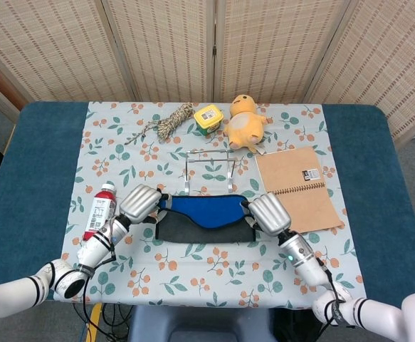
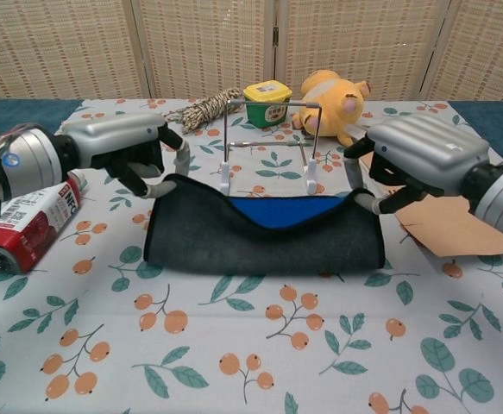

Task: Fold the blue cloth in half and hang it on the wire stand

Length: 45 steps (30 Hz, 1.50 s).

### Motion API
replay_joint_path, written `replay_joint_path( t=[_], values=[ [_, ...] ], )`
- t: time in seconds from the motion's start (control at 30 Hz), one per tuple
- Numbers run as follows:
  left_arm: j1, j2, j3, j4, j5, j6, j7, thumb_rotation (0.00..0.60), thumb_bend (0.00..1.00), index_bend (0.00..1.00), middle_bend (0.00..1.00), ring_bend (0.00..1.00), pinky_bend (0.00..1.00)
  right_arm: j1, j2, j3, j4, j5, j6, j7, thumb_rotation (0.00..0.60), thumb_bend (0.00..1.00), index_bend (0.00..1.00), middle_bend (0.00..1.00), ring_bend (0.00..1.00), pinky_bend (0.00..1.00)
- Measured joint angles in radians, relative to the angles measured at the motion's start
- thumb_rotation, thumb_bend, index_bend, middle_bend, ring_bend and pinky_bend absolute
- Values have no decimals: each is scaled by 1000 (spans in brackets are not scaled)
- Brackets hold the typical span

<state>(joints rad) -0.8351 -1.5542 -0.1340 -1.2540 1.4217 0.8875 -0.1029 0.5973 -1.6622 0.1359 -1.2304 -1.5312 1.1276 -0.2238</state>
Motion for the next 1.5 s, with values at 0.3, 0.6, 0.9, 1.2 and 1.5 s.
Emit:
replay_joint_path(
  t=[0.3, 0.6, 0.9, 1.2, 1.5],
  values=[
    [-9, -27, -17, 52, -80, -55, 39, 600, 434, 525, 1000, 953, 1000, 30, -44, 33, 88, 71, -45, 0, 600, 413, 654, 980, 916, 976],
    [-44, -60, -38, 122, -123, -115, 49, 600, 434, 520, 1000, 952, 1000, 52, -78, 43, 147, 118, -82, -11, 600, 414, 654, 979, 916, 976],
    [-77, -90, -46, 181, -159, -166, 83, 600, 434, 516, 1000, 950, 1000, 76, -109, 46, 208, 142, -112, -10, 600, 413, 654, 979, 916, 976],
    [-102, -124, -51, 238, -184, -199, 102, 600, 434, 516, 1000, 948, 1000, 108, -148, 51, 267, 158, -140, -4, 600, 414, 654, 978, 916, 976],
    [-118, -152, -57, 288, -208, -221, 121, 600, 433, 509, 1000, 943, 1000, 134, -178, 55, 314, 170, -158, -12, 600, 414, 654, 973, 916, 976]
  ],
)
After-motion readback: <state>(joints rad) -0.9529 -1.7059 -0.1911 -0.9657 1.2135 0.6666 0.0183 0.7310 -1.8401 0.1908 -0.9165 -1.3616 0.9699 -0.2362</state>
